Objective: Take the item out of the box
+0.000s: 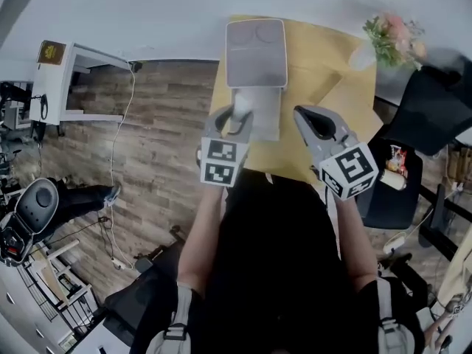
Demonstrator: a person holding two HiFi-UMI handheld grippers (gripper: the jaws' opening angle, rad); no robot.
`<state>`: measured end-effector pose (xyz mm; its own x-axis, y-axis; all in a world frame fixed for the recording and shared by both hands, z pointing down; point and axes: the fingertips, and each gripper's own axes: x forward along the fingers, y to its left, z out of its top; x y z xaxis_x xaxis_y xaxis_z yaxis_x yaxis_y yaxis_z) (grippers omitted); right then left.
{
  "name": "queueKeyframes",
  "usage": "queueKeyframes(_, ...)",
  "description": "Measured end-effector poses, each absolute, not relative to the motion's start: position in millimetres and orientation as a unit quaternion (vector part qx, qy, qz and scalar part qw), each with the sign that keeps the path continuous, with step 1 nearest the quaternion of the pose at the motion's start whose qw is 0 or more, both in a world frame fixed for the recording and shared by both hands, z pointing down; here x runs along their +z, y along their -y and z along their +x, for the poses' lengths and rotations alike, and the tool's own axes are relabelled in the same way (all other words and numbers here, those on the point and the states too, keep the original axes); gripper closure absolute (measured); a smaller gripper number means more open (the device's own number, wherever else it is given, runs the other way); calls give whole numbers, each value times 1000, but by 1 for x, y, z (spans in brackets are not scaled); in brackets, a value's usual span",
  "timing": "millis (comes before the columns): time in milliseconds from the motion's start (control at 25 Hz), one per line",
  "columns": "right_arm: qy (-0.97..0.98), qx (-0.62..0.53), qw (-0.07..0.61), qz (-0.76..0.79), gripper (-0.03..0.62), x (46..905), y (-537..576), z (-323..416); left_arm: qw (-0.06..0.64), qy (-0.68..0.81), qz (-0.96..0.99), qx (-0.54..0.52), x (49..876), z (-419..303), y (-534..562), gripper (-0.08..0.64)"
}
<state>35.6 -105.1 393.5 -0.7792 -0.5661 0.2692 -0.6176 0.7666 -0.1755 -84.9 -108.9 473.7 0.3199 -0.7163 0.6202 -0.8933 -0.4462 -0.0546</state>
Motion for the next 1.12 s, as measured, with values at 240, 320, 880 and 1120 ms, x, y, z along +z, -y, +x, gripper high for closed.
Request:
queueKeyframes(240, 945, 134, 67, 290, 590, 368, 109, 23, 131, 517, 807, 255, 440, -87, 112, 390)
queueKeyframes(320, 949, 125, 59, 283, 590, 358, 113, 20, 124, 526, 808, 234, 425, -88, 116, 390)
queueKeyframes(880, 956, 65, 39, 284, 591, 307, 133, 24, 84, 555, 823, 85, 343, -86, 129, 390)
queueKeyframes(1120, 956, 57, 35, 285, 590, 305, 136, 30, 70, 553, 830, 39, 320, -80, 132, 390)
